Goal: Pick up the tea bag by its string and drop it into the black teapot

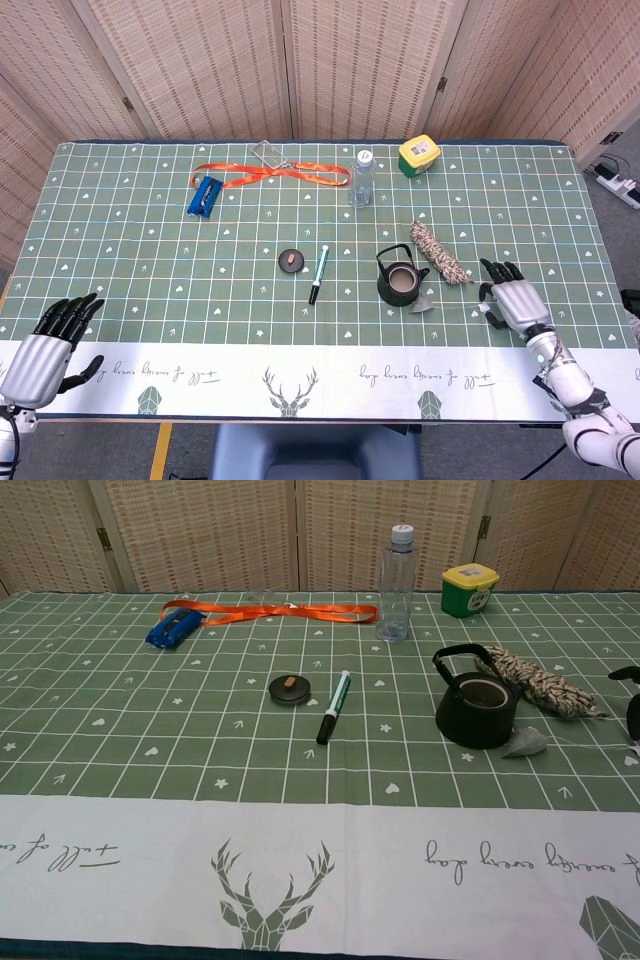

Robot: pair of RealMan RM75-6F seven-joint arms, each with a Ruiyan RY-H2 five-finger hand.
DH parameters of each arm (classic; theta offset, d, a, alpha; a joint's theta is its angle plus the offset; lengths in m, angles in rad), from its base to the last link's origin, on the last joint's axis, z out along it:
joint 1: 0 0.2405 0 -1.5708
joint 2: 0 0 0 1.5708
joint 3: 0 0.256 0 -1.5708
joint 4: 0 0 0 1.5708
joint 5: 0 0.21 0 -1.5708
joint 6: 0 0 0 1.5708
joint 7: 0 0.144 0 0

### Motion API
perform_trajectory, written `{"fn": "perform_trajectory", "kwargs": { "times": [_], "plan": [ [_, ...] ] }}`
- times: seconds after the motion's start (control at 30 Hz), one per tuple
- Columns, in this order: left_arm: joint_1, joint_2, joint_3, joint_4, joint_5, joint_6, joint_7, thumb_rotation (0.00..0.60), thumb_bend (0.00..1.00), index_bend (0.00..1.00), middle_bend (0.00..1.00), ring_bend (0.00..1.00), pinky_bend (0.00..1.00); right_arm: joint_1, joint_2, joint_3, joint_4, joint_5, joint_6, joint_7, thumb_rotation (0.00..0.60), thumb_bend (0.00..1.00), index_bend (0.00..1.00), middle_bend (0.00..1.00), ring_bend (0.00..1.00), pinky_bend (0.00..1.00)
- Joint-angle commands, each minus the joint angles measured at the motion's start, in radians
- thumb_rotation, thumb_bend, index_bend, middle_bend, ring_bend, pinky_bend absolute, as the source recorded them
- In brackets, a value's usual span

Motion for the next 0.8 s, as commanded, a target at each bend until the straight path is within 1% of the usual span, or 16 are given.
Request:
{"fn": "perform_trajectory", "kwargs": {
  "times": [0.03, 0.47, 0.8],
  "plan": [
    [0.0, 0.0, 0.001, 0.001, 0.001, 0.001, 0.0, 0.6, 0.29, 0.03, 0.04, 0.08, 0.1, 0.002, -0.002, 0.0, 0.004, 0.003, -0.004, -0.006, 0.6, 0.39, 0.43, 0.0, 0.0, 0.0],
    [0.001, 0.001, 0.001, -0.001, 0.002, 0.003, -0.002, 0.6, 0.29, 0.03, 0.04, 0.08, 0.1, 0.01, -0.022, -0.002, 0.02, 0.008, -0.015, -0.02, 0.6, 0.39, 0.43, 0.0, 0.0, 0.0],
    [0.0, 0.004, 0.001, 0.002, 0.0, 0.003, -0.015, 0.6, 0.29, 0.03, 0.04, 0.08, 0.1, 0.015, -0.045, -0.003, 0.051, 0.002, -0.01, -0.013, 0.6, 0.39, 0.52, 0.0, 0.0, 0.0]
  ]
}}
